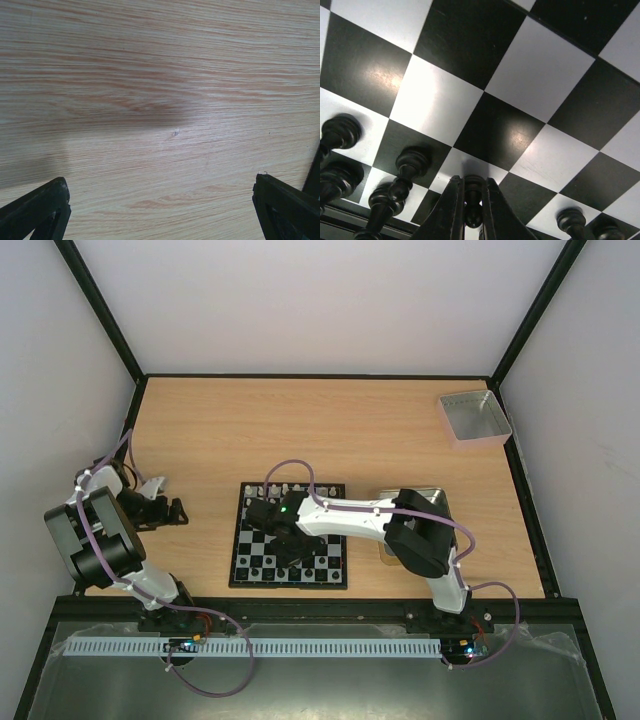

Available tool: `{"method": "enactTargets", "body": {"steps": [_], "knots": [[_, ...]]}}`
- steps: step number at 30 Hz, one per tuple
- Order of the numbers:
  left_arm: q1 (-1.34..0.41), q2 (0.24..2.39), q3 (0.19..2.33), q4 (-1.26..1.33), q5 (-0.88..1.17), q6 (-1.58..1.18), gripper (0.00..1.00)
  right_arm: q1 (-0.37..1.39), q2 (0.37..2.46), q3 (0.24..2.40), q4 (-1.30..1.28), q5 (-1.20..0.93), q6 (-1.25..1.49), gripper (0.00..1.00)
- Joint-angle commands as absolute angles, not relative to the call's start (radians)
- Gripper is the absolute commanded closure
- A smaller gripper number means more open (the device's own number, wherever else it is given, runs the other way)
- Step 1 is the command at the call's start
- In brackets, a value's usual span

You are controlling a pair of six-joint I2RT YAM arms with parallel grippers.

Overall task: Set up the chess pieces on the board
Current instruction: Place the chess piece on the chessboard.

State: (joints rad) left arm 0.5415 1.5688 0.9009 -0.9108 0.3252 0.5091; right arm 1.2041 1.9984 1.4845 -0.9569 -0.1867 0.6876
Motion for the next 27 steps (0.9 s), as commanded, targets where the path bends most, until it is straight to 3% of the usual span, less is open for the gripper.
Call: {"method": "enactTargets", "body": {"steps": [1, 7, 12, 21, 24, 27], "knots": [[0.554, 1.569, 0.893, -0.941, 0.338, 0.518, 0.01, 1.208, 2.029, 1.518, -0.962, -0.165, 0.681, 0.94], [0.557, 1.569, 0.893, -0.940, 0.339, 0.518, 0.01, 1.209, 2.044, 1.532, -0.969, -0.169, 0.673, 0.93], [0.557, 1.576, 0.894, -0.942, 0.342, 0.520, 0.01, 1.209, 2.048, 1.536, -0.974, -0.167, 0.678, 0.85], [0.557, 1.584, 0.895, -0.945, 0.346, 0.523, 0.01, 1.207, 2.042, 1.537, -0.987, -0.141, 0.691, 0.80], [0.557, 1.585, 0.895, -0.945, 0.346, 0.524, 0.01, 1.200, 2.024, 1.529, -0.987, -0.118, 0.711, 0.62], [0.557, 1.587, 0.896, -0.946, 0.347, 0.525, 0.01, 1.193, 2.007, 1.523, -0.981, -0.103, 0.720, 0.60]]}}
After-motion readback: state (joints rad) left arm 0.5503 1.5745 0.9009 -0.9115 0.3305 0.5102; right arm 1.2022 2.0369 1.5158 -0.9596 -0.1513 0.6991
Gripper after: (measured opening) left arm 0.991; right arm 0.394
